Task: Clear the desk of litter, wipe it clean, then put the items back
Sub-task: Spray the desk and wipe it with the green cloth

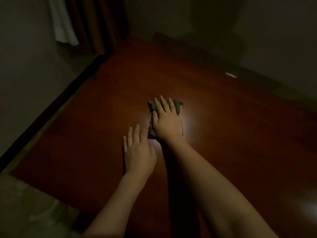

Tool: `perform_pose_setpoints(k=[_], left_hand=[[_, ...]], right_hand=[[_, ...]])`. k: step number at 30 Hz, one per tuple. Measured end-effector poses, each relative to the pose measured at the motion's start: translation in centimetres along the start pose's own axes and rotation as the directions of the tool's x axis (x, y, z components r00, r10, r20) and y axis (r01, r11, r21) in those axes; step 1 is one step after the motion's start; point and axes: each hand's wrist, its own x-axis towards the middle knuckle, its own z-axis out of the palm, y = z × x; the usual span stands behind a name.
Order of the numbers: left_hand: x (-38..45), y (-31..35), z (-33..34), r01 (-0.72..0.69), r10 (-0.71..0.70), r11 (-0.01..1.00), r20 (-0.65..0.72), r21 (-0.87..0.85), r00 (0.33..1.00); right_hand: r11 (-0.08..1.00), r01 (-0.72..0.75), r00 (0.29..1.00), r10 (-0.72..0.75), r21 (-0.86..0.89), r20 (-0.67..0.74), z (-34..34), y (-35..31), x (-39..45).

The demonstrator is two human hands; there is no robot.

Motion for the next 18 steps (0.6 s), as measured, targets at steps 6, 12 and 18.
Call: perform_pose_setpoints(k=[6, 12, 18], left_hand=[[-5.1, 12.2, 7.0, -0.163, 0.161, 0.987, 0.079, 0.012, 0.984], [-11.8, 24.6, 15.2, -0.293, 0.296, 0.955, 0.132, -0.044, 0.946], [-18.8, 37.1, 23.5, -0.482, 0.472, 0.876, 0.23, -0.017, 0.851]], right_hand=[[0.981, -0.194, 0.98, 0.194, 0.01, -0.04, -3.3, 15.4, -8.1], [0.937, -0.347, 0.934, 0.348, 0.027, -0.083, -6.4, 31.1, -16.8], [0.855, -0.516, 0.848, 0.518, 0.048, -0.115, -9.2, 47.1, -27.0]])
